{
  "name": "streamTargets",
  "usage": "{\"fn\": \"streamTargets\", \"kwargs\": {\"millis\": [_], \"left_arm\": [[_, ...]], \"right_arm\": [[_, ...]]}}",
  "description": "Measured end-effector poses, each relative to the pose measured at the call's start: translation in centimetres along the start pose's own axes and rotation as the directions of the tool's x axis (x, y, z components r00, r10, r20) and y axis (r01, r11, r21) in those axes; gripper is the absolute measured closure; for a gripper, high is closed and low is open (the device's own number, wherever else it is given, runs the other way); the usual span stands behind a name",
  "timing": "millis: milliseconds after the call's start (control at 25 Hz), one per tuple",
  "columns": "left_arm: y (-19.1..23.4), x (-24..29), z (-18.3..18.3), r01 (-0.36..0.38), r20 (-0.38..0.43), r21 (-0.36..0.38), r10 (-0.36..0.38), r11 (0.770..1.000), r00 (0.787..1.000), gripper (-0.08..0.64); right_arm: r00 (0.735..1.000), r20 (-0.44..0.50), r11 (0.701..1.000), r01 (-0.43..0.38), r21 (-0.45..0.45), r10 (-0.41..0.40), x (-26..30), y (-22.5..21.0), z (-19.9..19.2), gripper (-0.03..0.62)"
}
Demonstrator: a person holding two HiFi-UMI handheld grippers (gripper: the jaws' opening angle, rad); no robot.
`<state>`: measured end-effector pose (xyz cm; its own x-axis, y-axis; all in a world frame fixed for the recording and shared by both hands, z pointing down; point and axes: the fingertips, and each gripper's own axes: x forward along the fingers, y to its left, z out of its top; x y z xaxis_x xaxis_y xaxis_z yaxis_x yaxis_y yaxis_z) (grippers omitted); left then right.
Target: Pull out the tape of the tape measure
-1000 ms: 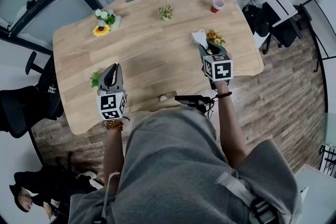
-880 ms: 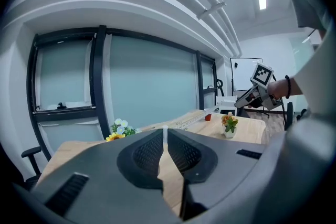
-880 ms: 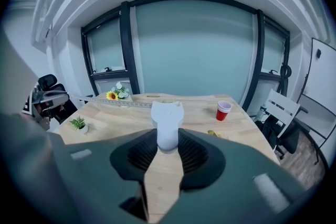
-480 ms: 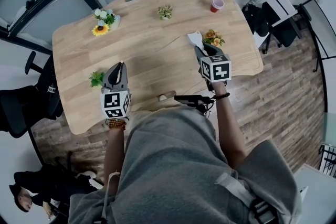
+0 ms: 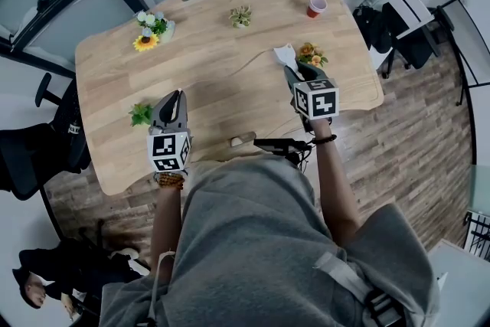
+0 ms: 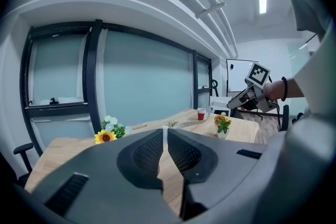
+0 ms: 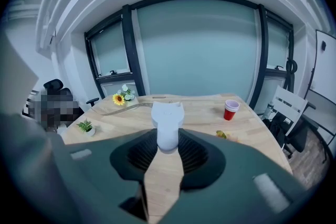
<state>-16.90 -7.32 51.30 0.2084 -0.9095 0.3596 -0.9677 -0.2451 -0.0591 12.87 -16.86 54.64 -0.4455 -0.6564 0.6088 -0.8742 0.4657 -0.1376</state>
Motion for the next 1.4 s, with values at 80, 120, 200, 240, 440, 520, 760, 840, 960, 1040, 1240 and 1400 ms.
{"fn": "streamTargets", "kwargs": {"millis": [80,120,200,240,440,520,760,840,960,1040,1240,1400], "left_arm": [[-0.2,0.1,0.0,0.005,0.0,0.001,-0.005,1.0,1.0,0.526],[-0.3,0.1,0.0,0.006,0.0,0.001,-0.006,1.0,1.0,0.526],[-0.5,0.2,0.0,0.009,0.0,0.001,-0.009,1.0,1.0,0.526],[-0.5,0.2,0.0,0.011,0.001,0.0,-0.011,1.0,1.0,0.526],[-0.5,0.4,0.0,0.012,-0.004,-0.004,-0.012,1.0,1.0,0.526],[-0.4,0.5,-0.2,0.011,-0.011,-0.004,-0.011,1.0,1.0,0.526],[-0.1,0.6,-1.4,0.007,-0.044,-0.016,-0.008,1.0,0.999,0.526],[0.1,0.7,-1.8,0.004,-0.055,-0.019,-0.005,1.0,0.998,0.526],[0.5,0.9,-2.6,-0.001,-0.074,-0.025,-0.001,1.0,0.997,0.526],[0.8,1.0,-3.0,-0.008,-0.083,-0.03,0.005,1.0,0.997,0.526],[1.6,1.0,-3.9,-0.026,-0.104,-0.045,0.021,0.999,0.994,0.526],[2.2,1.1,-4.6,-0.036,-0.119,-0.058,0.029,0.998,0.993,0.526]], "right_arm": [[1.0,-0.001,1.0,-0.004,-0.003,0.004,0.1,0.2,0.0,0.462],[1.0,-0.001,1.0,-0.007,-0.005,0.007,0.2,0.3,0.0,0.462],[1.0,-0.002,1.0,-0.011,-0.008,0.011,0.3,0.4,0.0,0.462],[1.0,-0.003,1.0,-0.013,-0.009,0.013,0.3,0.4,0.1,0.462],[1.0,-0.014,1.0,-0.023,-0.018,0.023,0.8,0.8,0.1,0.462],[0.999,-0.018,0.999,-0.03,-0.018,0.029,1.0,1.0,0.0,0.462],[0.998,-0.038,0.998,-0.056,-0.022,0.055,2.0,1.9,0.0,0.462],[0.997,-0.044,0.998,-0.063,-0.029,0.062,2.3,2.1,0.0,0.462],[0.996,-0.054,0.996,-0.076,-0.037,0.074,3.0,2.6,0.0,0.462],[0.995,-0.062,0.995,-0.085,-0.045,0.083,3.4,2.9,0.1,0.462],[0.993,-0.074,0.993,-0.101,-0.059,0.096,4.4,3.5,0.2,0.462],[0.99,-0.079,0.991,-0.119,-0.057,0.114,5.2,4.0,0.4,0.462]]}}
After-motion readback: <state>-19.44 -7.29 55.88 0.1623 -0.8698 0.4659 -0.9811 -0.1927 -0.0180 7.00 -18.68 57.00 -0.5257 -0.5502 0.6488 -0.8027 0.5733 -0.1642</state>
